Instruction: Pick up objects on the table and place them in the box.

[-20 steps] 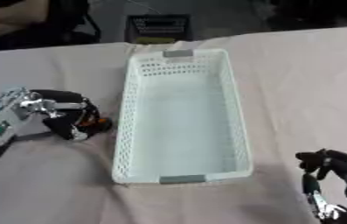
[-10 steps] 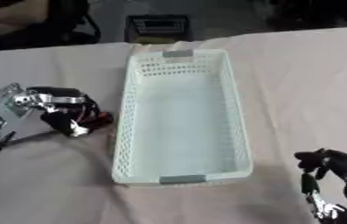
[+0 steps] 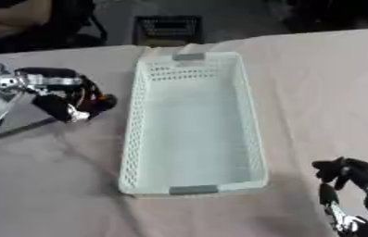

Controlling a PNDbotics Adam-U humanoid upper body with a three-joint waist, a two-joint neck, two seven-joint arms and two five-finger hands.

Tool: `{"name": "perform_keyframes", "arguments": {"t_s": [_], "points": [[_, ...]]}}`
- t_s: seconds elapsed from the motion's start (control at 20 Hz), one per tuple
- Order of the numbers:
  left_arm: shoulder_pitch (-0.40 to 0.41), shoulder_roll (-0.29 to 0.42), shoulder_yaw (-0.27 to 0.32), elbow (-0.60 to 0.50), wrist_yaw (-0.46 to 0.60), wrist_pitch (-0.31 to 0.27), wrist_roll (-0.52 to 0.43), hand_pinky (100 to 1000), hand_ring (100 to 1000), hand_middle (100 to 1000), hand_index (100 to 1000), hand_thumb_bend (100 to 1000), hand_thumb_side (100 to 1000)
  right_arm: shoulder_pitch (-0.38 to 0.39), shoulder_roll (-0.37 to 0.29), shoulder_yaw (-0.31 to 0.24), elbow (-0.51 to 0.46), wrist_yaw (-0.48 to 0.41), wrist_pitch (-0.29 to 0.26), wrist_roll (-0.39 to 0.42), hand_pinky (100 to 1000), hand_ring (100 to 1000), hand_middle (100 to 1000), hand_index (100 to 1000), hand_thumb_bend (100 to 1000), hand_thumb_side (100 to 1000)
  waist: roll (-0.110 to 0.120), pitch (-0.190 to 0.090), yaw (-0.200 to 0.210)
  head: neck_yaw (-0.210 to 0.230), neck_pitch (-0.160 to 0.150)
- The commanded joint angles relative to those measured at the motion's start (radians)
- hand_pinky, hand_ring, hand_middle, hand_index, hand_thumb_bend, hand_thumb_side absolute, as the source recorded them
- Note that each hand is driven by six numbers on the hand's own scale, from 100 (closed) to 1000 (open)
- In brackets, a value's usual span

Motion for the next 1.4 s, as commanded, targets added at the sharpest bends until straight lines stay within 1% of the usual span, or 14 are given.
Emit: {"name": "perform_keyframes", "arguments": {"t_s": [0.05, 0.35, 0.65, 0.7, 0.75, 0.8, 0.85, 0.9, 0.95, 1.0, 1.1, 1.15, 1.25, 1.4], "points": [[-0.055, 0.026, 0.017, -0.037, 0.032, 0.01, -0.005, 294, 100, 223, 377, 100, 248, 0.004, -0.02, -0.006, -0.012, 0.002, -0.001, -0.004, 430, 552, 578, 788, 100, 781, -0.001, -0.018, 0.0, -0.007, -0.014], [-0.147, -0.069, -0.007, -0.057, 0.056, 0.015, -0.029, 292, 100, 215, 378, 100, 245, 0.001, -0.02, 0.0, -0.011, -0.003, -0.004, 0.001, 430, 552, 578, 788, 100, 784, -0.001, -0.021, -0.018, -0.002, -0.016], [-0.229, -0.202, -0.059, -0.072, 0.045, -0.001, -0.06, 296, 100, 216, 378, 100, 245, -0.006, -0.021, 0.01, -0.009, -0.013, -0.009, 0.01, 429, 551, 577, 789, 100, 781, 0.002, -0.023, -0.057, 0.009, -0.022], [-0.236, -0.218, -0.073, -0.081, 0.041, -0.007, -0.064, 320, 100, 241, 401, 100, 245, -0.008, -0.021, 0.011, -0.009, -0.015, -0.009, 0.012, 429, 551, 577, 789, 100, 782, 0.002, -0.024, -0.061, 0.01, -0.023], [-0.24, -0.229, -0.088, -0.093, 0.035, -0.013, -0.065, 382, 155, 302, 455, 100, 247, -0.009, -0.022, 0.012, -0.008, -0.017, -0.01, 0.014, 429, 551, 577, 789, 100, 782, 0.003, -0.024, -0.064, 0.011, -0.025], [-0.242, -0.235, -0.108, -0.112, 0.024, -0.022, -0.069, 577, 458, 537, 669, 100, 328, -0.011, -0.022, 0.013, -0.008, -0.018, -0.01, 0.015, 428, 551, 577, 789, 100, 782, 0.004, -0.024, -0.066, 0.012, -0.026], [-0.245, -0.23, -0.129, -0.152, -0.019, -0.043, -0.073, 706, 670, 723, 796, 111, 427, -0.012, -0.022, 0.013, -0.007, -0.019, -0.01, 0.016, 428, 551, 577, 789, 100, 782, 0.005, -0.024, -0.066, 0.01, -0.027], [-0.244, -0.218, -0.148, -0.207, -0.09, -0.076, -0.077, 812, 823, 851, 886, 248, 627, -0.012, -0.022, 0.011, -0.007, -0.02, -0.009, 0.017, 428, 551, 577, 789, 100, 782, 0.006, -0.024, -0.066, 0.008, -0.027], [-0.236, -0.208, -0.16, -0.256, -0.159, -0.11, -0.075, 869, 889, 911, 924, 324, 777, -0.012, -0.022, 0.01, -0.007, -0.02, -0.008, 0.017, 428, 551, 577, 789, 100, 782, 0.007, -0.023, -0.066, 0.007, -0.028], [-0.223, -0.195, -0.169, -0.298, -0.224, -0.142, -0.064, 900, 933, 950, 949, 365, 846, -0.012, -0.021, 0.008, -0.008, -0.019, -0.007, 0.016, 428, 551, 577, 789, 100, 782, 0.008, -0.023, -0.065, 0.004, -0.029], [-0.192, -0.171, -0.178, -0.351, -0.34, -0.191, -0.02, 928, 979, 984, 963, 419, 915, -0.011, -0.021, 0.006, -0.008, -0.017, -0.006, 0.015, 428, 551, 577, 789, 100, 782, 0.009, -0.022, -0.061, -0.003, -0.032], [-0.175, -0.164, -0.181, -0.359, -0.382, -0.205, 0.006, 926, 974, 980, 961, 430, 901, -0.011, -0.021, 0.005, -0.008, -0.016, -0.005, 0.014, 428, 551, 577, 789, 100, 782, 0.009, -0.021, -0.06, -0.006, -0.034], [-0.152, -0.156, -0.187, -0.345, -0.436, -0.22, 0.044, 934, 985, 989, 964, 401, 936, -0.011, -0.02, 0.005, -0.008, -0.015, -0.005, 0.014, 428, 551, 577, 789, 100, 782, 0.008, -0.02, -0.057, -0.009, -0.037], [-0.14, -0.153, -0.188, -0.317, -0.464, -0.232, 0.077, 932, 983, 988, 963, 372, 925, -0.01, -0.02, 0.004, -0.009, -0.014, -0.005, 0.013, 429, 551, 577, 789, 100, 781, 0.006, -0.02, -0.052, -0.009, -0.039]]}}
